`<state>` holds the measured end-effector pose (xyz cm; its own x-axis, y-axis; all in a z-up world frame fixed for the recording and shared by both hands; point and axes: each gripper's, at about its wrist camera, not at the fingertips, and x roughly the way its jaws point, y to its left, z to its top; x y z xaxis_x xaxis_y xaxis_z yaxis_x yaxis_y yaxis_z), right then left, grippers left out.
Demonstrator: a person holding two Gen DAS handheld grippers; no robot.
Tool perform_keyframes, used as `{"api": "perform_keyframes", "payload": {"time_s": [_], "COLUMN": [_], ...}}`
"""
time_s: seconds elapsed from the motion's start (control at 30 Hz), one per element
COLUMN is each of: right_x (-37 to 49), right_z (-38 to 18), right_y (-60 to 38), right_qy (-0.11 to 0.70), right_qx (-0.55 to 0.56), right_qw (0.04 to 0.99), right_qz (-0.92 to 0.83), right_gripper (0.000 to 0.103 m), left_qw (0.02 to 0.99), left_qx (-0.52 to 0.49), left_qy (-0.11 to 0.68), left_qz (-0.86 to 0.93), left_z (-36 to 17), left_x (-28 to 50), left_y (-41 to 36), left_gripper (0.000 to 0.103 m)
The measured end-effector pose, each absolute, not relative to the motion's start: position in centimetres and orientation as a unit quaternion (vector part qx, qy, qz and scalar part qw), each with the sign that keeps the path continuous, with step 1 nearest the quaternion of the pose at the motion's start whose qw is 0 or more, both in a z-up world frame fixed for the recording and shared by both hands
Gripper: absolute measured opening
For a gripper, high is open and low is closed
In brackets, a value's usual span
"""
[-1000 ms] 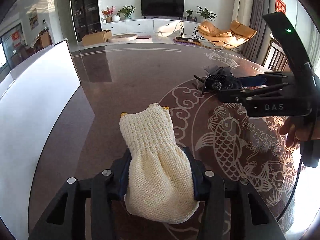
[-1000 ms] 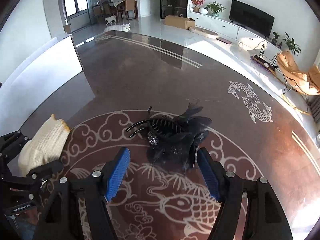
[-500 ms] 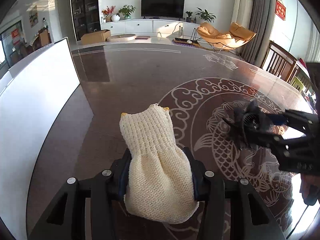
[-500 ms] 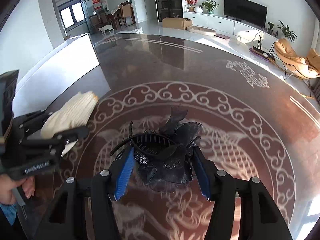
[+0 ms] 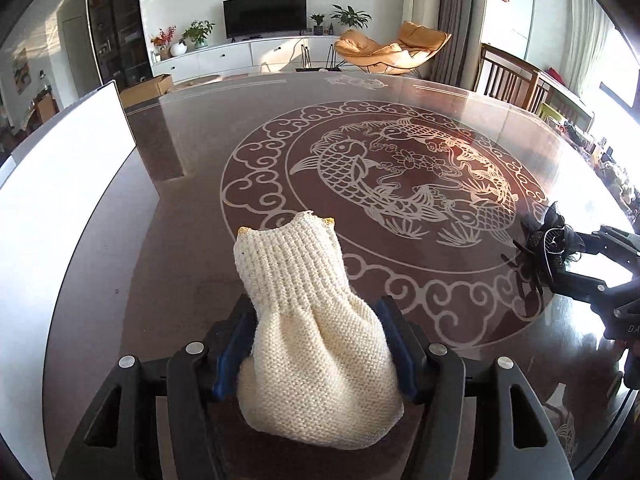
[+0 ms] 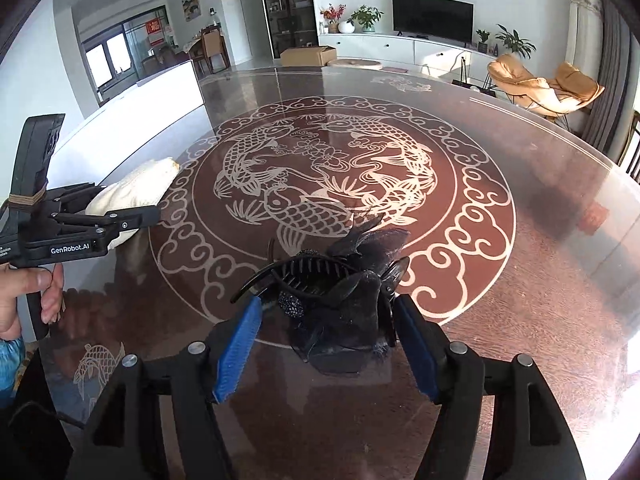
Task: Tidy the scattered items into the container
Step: 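Lift the glove and hair clip and carry both over the container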
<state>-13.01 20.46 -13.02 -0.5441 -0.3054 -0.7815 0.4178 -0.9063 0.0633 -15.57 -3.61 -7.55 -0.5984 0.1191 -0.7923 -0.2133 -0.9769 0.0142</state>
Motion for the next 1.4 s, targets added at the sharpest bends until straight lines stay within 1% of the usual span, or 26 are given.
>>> {"api": "perform_keyframes", "payload": {"time_s": [0.03, 0.1, 0.17, 0.2, 0.23, 0.3, 0.33, 0.87, 0.9, 0.93, 1.0, 1.07, 1.17, 1.27, 1.4], "right_x": [-13.1, -13.4, -13.7, -13.6, -13.7, -13.8, -13.8, -13.8, -13.8, -13.7, -13.7, -13.1, -12.0, -11.1, -10.6], "right_z": [-13.0, -13.2, -13.2, -13.3, -13.3, -13.3, -13.3, -13.1, -13.1, -12.9, -12.7, -12.4, -11.3, -10.3, -10.5], "right_y": [20.3, 19.7, 19.5, 19.5, 19.5, 19.5, 19.5, 19.6, 19.8, 20.2, 21.2, 21.5, 21.5, 20.2, 18.1], "right_qy": [0.076, 0.094, 0.094, 0.093, 0.092, 0.091, 0.091, 0.088, 0.082, 0.062, 0.013, -0.001, -0.025, -0.02, 0.0], "right_qx": [0.431, 0.431, 0.431, 0.431, 0.432, 0.432, 0.432, 0.432, 0.43, 0.428, 0.427, 0.419, 0.405, 0.402, 0.41], "right_qw": [0.204, 0.196, 0.193, 0.191, 0.19, 0.19, 0.19, 0.191, 0.191, 0.197, 0.206, 0.199, 0.201, 0.213, 0.225], "right_qz": [-0.876, -0.876, -0.876, -0.877, -0.877, -0.877, -0.877, -0.877, -0.879, -0.88, -0.88, -0.886, -0.891, -0.89, -0.884], "right_gripper": [0.071, 0.071, 0.071, 0.071, 0.071, 0.072, 0.072, 0.072, 0.068, 0.058, 0.058, 0.058, 0.058, 0.058, 0.058], "left_qw": [0.089, 0.087, 0.084, 0.082, 0.079, 0.072, 0.072, 0.066, 0.068, 0.068, 0.066, 0.071, 0.078, 0.075, 0.071], "left_qx": [-0.44, -0.442, -0.443, -0.444, -0.447, -0.455, -0.458, -0.461, -0.452, -0.438, -0.442, -0.443, -0.447, -0.455, -0.461], "left_qy": [0.052, 0.039, 0.041, 0.045, 0.046, 0.039, 0.039, 0.04, 0.041, 0.037, 0.023, -0.002, -0.014, -0.025, -0.03], "left_qz": [0.892, 0.892, 0.892, 0.891, 0.89, 0.886, 0.885, 0.884, 0.889, 0.896, 0.894, 0.894, 0.891, 0.887, 0.884], "left_z": [-7.6, -7.6, -7.9, -7.9, -8.0, -8.2, -8.3, -8.5, -8.3, -7.8, -7.5, -7.3, -7.0, -6.8, -6.8], "left_x": [-15.7, -16.0, -16.0, -15.9, -15.9, -16.2, -16.4, -16.3, -16.1, -15.6, -15.3, -14.5, -13.0, -12.0, -10.9], "left_y": [-3.7, -4.3, -4.5, -4.4, -4.5, -4.8, -4.9, -5.0, -4.9, -4.9, -4.9, -5.1, -4.9, -4.9, -5.3], "left_gripper": [0.079, 0.08, 0.08, 0.084, 0.091, 0.1, 0.102, 0.103, 0.086, 0.04, 0.037, 0.037, 0.037, 0.037, 0.037]}}
